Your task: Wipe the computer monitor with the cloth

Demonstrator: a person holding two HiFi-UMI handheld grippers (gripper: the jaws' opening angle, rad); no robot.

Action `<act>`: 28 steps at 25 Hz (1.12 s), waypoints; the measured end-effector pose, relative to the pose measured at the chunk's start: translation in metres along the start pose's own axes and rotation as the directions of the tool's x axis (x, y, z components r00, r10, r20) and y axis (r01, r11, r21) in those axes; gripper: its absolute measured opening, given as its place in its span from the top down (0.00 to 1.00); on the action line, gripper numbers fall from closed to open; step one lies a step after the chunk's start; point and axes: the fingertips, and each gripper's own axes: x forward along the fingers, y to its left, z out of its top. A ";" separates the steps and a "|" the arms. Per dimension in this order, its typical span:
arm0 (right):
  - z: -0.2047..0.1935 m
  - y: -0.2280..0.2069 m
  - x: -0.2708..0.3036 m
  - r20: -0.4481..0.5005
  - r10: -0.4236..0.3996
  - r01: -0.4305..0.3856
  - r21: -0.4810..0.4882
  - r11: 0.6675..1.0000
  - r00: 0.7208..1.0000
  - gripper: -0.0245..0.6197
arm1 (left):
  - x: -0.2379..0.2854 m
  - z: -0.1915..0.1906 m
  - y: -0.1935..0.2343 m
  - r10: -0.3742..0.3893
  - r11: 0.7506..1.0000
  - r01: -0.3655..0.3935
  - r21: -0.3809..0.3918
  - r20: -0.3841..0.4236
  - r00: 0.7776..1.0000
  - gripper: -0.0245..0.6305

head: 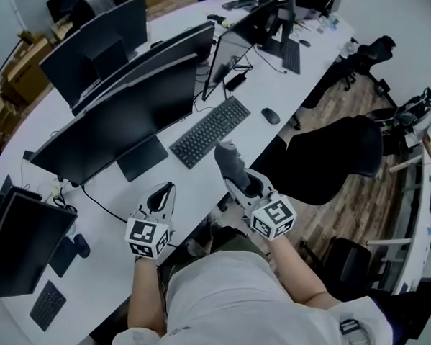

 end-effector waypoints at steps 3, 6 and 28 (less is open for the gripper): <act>-0.003 0.005 -0.005 -0.003 -0.004 0.004 -0.013 1.000 1.000 0.73 | -0.005 -0.006 -0.003 0.003 1.000 -0.003 0.000 0.000 1.000 0.95; -0.004 0.011 -0.010 -0.018 -0.012 0.011 -0.058 0.998 1.000 0.73 | -0.010 -0.009 -0.006 0.007 1.000 -0.007 -0.002 -0.001 1.000 0.95; -0.016 0.017 -0.040 -0.019 -0.013 0.012 -0.017 1.000 1.000 0.73 | -0.017 -0.009 -0.036 -0.011 1.000 0.010 0.018 0.020 1.000 0.94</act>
